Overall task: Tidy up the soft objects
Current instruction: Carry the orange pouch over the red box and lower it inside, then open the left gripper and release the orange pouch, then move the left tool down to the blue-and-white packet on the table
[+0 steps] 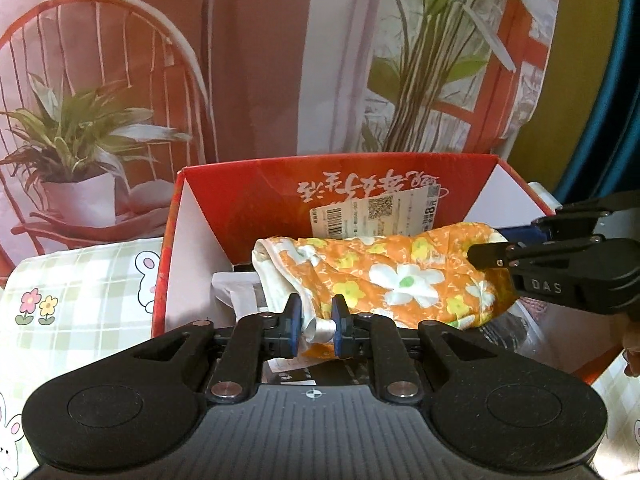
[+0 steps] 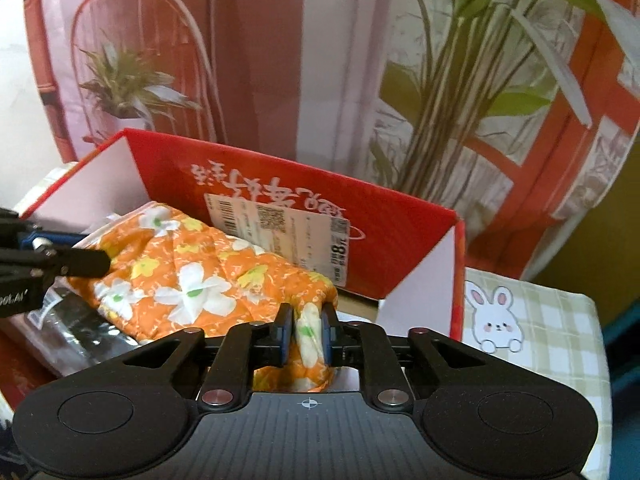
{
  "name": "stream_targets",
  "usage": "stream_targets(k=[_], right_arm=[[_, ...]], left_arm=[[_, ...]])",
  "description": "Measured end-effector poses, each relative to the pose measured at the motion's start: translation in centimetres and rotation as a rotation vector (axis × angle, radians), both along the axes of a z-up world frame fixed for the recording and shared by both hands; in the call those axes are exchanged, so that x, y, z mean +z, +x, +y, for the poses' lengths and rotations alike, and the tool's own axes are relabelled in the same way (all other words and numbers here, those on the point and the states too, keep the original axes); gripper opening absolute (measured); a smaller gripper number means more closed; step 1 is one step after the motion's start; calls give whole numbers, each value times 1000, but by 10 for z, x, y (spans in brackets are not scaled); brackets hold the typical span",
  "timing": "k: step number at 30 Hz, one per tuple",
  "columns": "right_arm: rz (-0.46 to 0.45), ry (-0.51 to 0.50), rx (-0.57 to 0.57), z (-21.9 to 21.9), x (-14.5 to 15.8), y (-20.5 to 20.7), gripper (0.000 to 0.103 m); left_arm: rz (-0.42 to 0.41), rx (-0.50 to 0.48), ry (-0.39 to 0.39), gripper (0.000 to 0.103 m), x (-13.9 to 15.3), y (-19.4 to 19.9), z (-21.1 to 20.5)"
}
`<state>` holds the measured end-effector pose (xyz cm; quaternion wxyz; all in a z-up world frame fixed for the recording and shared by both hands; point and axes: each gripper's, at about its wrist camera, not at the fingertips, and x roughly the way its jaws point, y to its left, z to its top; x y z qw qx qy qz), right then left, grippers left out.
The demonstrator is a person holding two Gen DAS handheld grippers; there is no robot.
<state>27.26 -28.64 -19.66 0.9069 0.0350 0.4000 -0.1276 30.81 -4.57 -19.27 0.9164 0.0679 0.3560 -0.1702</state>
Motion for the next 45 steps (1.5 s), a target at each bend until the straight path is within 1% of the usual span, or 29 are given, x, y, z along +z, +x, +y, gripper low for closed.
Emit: stream_targets(k=[1,3,4,5,7,9,10,11,12,13,15,19,25,28,31,34,37,40,42,45], right_arm=[[-2,-11,-6,1,1,0,21],[-16,-30,-9,2,3,-3,24],[-31,-36,-9,3,5,-5,32],[-45,-41,-9,3,6,-7,38],[-87,-53,-14,5,12,-14,62],[-133,-44,-10,6,20,-21,76],[-147,-36,-9,6,23,-24,82],[-155,-30,-10,5,26,-27,85],[-161,-27,-11,6,30,-30,92],[-168,-27,-10,7,32,-34,98],[-186,-34,-10,9,38,-42,102],[-209,-14,-25,12,45,-59,103],[-300,47,-58,17,57,-92,103],[-335,72,-97,19,64,-107,103],[-350,84,-136,22,68,-120,103],[-365,106,-152,25,71,-134,103],[-416,128,-153,27,71,-148,103],[-451,150,-144,29,69,-161,103],[-444,160,-136,32,68,-167,103],[-436,140,-127,41,64,-175,103]], left_arm=[[-4,-11,-5,24,2,-3,0],[-15,-18,-8,53,5,-6,1],[-27,-16,-8,59,8,-9,1],[-42,-14,-10,64,11,-12,1],[-56,-13,-14,68,17,-16,3],[-63,-3,-20,80,23,-20,6],[-67,2,-23,84,26,-23,7],[-70,6,-28,91,28,-25,9],[-74,9,-33,95,31,-28,11],[-76,12,-37,96,33,-30,12],[-75,20,-41,97,37,-35,15],[-86,27,-40,99,44,-51,22],[-123,38,-42,99,53,-81,35],[-152,29,-29,99,57,-95,40],[-172,30,-58,99,62,-108,48],[-184,38,-87,99,66,-120,56],[-212,33,-82,99,67,-133,60],[-199,31,-75,99,66,-143,63],[-177,34,-80,99,63,-148,66],[-162,41,-71,99,59,-156,69]])
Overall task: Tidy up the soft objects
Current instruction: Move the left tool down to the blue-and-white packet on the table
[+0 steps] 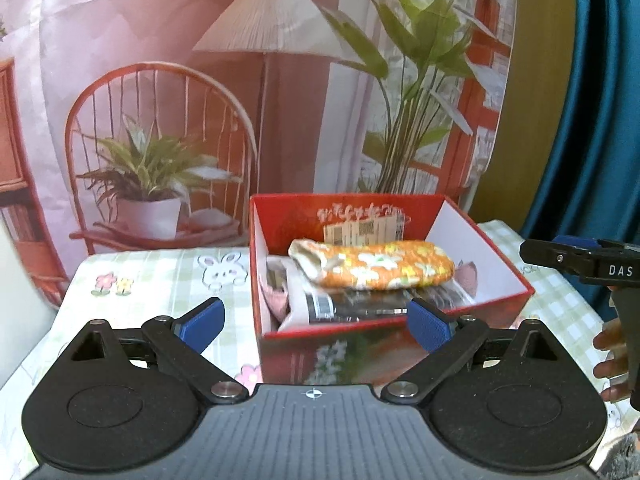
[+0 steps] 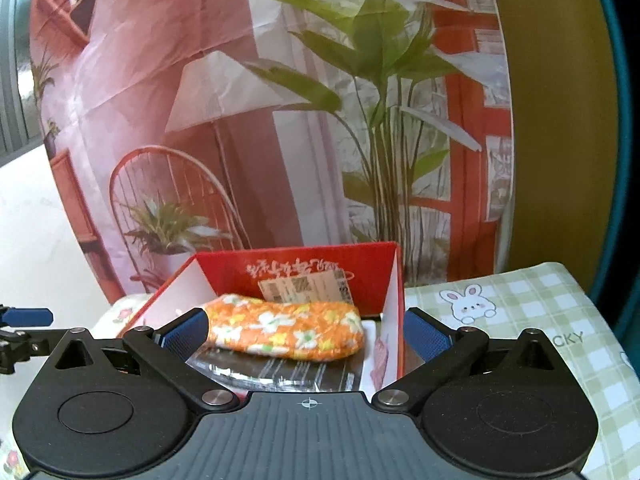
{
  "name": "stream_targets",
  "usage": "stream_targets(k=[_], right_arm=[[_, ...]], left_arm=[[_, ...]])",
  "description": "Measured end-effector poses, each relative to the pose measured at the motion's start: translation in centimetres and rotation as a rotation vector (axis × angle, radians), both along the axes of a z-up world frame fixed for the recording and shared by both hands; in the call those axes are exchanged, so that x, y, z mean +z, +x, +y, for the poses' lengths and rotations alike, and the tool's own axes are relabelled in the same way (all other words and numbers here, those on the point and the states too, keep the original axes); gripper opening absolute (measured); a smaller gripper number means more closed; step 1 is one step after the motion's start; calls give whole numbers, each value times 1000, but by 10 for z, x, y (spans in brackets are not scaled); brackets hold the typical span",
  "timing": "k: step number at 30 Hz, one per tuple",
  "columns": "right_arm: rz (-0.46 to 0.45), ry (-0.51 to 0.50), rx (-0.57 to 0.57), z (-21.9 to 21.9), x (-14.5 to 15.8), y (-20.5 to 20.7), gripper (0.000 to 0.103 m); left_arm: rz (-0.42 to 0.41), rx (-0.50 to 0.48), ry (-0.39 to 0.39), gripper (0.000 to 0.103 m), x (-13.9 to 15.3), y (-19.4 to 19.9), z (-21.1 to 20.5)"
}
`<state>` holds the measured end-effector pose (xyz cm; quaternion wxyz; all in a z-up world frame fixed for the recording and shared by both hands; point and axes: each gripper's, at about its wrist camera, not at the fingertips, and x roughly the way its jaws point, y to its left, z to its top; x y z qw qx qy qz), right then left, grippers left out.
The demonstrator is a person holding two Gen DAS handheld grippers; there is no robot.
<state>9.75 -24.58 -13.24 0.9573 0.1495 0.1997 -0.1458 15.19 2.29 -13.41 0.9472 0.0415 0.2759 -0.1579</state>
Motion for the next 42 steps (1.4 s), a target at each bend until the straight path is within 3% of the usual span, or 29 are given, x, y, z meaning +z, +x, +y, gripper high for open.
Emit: stream_targets(k=[27,42], right_arm=[[144,-48,33,73,-55,-54,103],[171,-21,78,95,-62,-67,102]], left_arm=[[56,48,2,99,-36,-65,29],[82,89,-13,95,-38,-87,53]])
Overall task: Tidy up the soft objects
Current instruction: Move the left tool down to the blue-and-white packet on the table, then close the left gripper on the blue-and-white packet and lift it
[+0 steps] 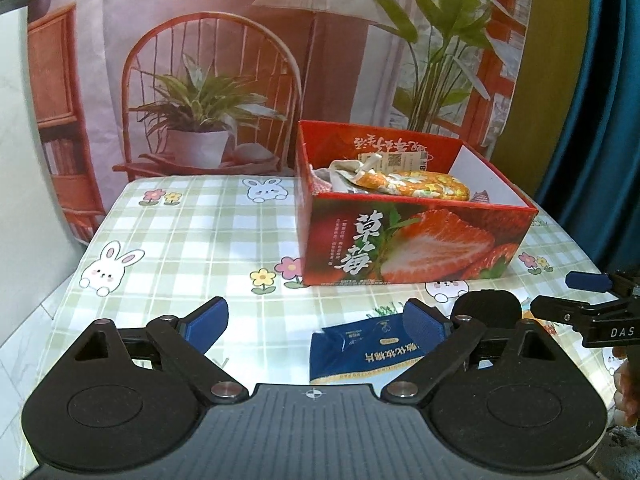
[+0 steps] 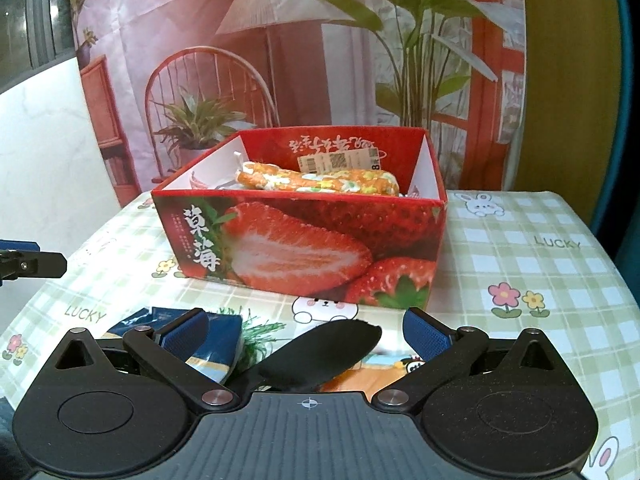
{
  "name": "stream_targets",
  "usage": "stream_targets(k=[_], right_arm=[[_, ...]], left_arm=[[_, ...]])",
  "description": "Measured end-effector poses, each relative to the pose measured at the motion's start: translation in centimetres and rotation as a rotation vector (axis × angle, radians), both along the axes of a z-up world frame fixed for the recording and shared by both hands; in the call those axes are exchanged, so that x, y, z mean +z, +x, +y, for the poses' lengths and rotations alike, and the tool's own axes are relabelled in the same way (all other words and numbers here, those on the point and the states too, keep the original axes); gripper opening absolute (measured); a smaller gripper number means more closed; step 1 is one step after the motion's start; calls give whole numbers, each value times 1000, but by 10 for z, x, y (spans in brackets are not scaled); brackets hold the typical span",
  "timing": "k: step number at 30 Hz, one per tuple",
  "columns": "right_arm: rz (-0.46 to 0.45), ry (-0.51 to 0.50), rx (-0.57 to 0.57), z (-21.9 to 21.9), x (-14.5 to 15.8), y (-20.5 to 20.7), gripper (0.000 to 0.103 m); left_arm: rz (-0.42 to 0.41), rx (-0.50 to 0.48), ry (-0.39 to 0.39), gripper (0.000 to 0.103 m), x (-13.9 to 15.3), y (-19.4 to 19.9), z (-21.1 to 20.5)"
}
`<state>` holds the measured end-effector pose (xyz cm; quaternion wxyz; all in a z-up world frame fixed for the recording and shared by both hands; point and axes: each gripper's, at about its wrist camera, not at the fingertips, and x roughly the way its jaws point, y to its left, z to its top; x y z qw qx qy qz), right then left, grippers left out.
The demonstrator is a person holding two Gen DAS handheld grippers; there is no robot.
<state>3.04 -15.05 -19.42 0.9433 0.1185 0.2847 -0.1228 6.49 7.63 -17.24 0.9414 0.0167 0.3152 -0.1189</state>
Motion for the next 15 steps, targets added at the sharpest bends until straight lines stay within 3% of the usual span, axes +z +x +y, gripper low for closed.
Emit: stream_targets(k=[8,15], right_arm=[[19,23,62,13,-4,2,85],[65,59,155,28,-15,15,65]], left_arm=[[63,-36,-34,84,-17,-6,3],[188,-72,-94,70,-57,2,0]])
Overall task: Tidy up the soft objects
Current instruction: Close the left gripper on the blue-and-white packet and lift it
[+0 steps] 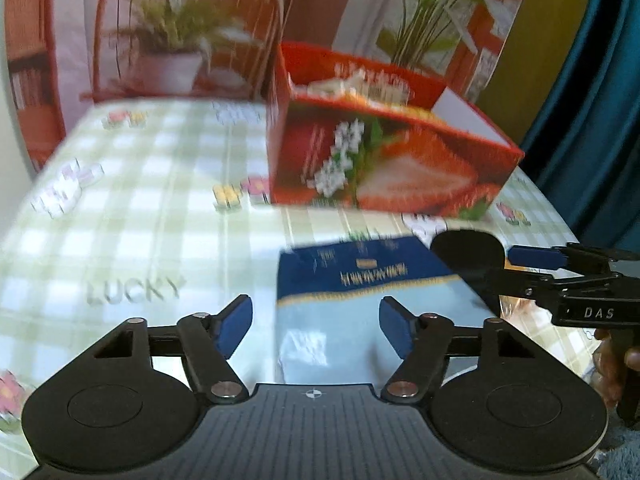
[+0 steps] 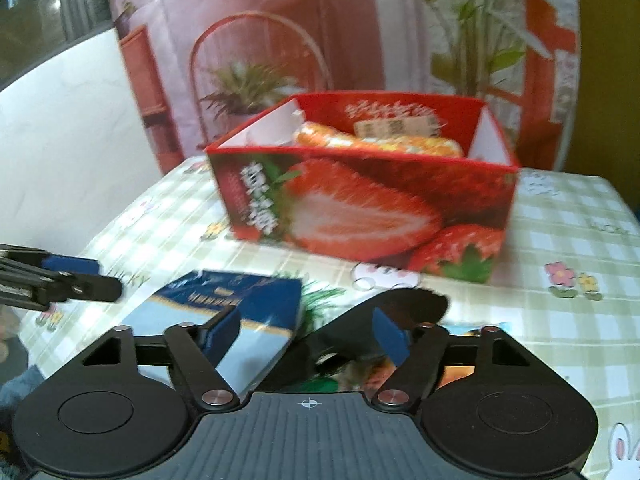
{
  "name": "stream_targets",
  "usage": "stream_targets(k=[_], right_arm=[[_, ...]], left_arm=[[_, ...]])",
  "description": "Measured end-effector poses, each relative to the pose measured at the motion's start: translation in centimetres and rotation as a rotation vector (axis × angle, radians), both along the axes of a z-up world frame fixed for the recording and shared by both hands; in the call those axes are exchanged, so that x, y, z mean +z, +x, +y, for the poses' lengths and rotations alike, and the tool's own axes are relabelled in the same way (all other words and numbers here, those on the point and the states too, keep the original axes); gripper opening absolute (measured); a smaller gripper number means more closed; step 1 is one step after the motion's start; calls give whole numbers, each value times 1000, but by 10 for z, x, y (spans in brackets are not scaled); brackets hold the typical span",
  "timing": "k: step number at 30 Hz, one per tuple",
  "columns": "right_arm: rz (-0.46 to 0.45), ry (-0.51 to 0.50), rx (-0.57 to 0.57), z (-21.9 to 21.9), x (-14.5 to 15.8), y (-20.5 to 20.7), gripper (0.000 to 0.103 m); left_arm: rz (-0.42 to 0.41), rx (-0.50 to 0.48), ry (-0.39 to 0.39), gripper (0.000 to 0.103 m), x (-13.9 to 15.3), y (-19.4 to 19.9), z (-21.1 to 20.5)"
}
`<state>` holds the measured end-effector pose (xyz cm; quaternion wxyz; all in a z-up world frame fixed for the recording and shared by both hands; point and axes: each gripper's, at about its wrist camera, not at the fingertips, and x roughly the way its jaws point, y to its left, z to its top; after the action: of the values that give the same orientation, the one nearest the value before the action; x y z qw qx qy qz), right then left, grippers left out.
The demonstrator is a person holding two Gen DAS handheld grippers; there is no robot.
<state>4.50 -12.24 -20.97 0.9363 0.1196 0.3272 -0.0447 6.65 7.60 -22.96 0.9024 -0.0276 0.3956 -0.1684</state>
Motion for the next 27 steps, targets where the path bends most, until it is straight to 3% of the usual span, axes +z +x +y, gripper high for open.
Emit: stream_targets(k=[7,12,21,26,27], right_arm=[[72,7,101,15,-15,15,45],[100,13,142,20,-25,23,42],[116,13,157,17,-30,33,41],[111,5,158,16,-29,34,33],[106,5,158,15,-27,34,31]], left_arm=[[74,-9,-75,68,-26,10,7],[100,-27,-86,53,-34,17,8],[153,-4,-100,51,-50,31,17],[133,-31,-124,49,-44,31,10],[122,-39,-128,44,-40,30,8]])
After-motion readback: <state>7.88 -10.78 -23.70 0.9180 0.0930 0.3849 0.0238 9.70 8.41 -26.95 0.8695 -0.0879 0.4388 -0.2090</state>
